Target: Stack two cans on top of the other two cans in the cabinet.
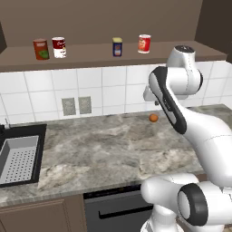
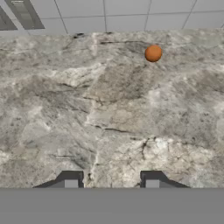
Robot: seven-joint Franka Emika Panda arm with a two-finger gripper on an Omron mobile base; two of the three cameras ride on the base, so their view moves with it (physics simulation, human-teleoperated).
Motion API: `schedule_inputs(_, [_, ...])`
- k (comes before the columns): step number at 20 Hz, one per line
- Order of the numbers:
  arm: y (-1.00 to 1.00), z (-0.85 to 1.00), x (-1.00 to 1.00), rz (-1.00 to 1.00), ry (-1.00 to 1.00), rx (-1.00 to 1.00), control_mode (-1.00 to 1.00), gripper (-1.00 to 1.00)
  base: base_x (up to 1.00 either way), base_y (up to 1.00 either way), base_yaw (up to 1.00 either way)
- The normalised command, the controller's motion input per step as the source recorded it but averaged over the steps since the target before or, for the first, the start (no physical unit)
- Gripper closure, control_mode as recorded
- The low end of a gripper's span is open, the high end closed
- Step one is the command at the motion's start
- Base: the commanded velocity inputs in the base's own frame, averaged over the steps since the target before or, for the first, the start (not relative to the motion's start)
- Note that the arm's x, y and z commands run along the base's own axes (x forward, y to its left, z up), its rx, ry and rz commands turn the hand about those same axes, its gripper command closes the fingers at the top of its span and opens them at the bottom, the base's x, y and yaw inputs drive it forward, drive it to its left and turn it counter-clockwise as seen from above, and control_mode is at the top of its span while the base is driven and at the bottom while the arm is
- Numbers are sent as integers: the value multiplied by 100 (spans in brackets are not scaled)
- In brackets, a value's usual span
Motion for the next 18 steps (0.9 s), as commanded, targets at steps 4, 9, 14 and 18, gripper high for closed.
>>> schedule_inputs(4, [0,0,-8,0,-2,0,-100,-100,0,0,0])
schedule_inputs(9, [1,-1,-29,0,-24,0,-100,-100,0,0,0])
schedule_inputs(14, [13,27,-23,0,-52,0,-100,-100,0,0,0])
schedule_inputs(18, [30,44,-8,0,-45,0,-100,-100,0,0,0])
